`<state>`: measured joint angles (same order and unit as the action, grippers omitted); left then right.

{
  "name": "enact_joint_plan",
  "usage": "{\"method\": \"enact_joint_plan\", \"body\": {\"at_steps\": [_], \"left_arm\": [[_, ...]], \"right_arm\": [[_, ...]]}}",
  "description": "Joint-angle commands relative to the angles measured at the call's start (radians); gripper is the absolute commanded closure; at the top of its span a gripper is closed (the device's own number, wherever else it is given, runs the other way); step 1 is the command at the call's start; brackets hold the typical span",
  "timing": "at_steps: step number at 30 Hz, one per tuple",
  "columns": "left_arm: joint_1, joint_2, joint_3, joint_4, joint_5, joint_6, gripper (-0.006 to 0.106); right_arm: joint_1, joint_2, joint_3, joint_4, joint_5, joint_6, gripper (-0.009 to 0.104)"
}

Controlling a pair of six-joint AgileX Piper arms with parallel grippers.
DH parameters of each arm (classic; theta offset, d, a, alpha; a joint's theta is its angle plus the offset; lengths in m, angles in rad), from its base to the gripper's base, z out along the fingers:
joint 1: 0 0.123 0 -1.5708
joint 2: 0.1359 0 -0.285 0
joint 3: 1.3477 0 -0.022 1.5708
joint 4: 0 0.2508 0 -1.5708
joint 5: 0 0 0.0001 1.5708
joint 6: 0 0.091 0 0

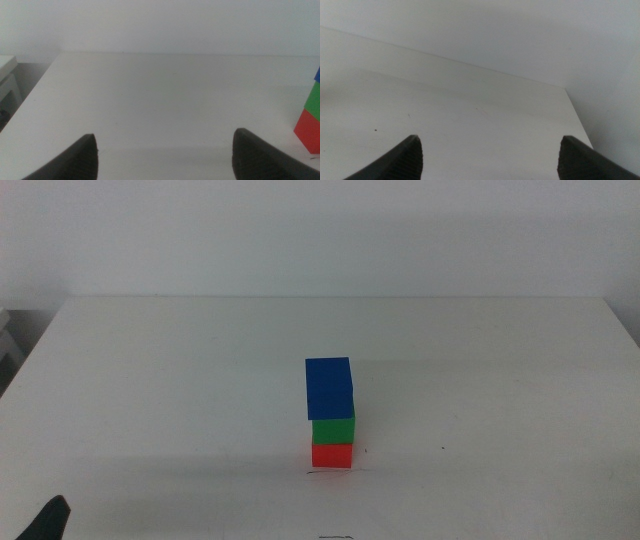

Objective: Stack red cubes first, then green, then blue cubes in a specific spot.

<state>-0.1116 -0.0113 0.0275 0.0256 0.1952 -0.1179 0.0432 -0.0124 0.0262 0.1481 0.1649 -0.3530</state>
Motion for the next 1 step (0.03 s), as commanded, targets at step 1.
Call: {"method": "enact_joint_plan", "body": {"at_steps": [1], "left_arm": [[0.003,-0.028,-0.002,-0.01,-0.085,-0.005,0.011]], "right_arm": [[-0.008,-0.015,-0.009,-0.002,-0.08,-0.008,0.019]]}}
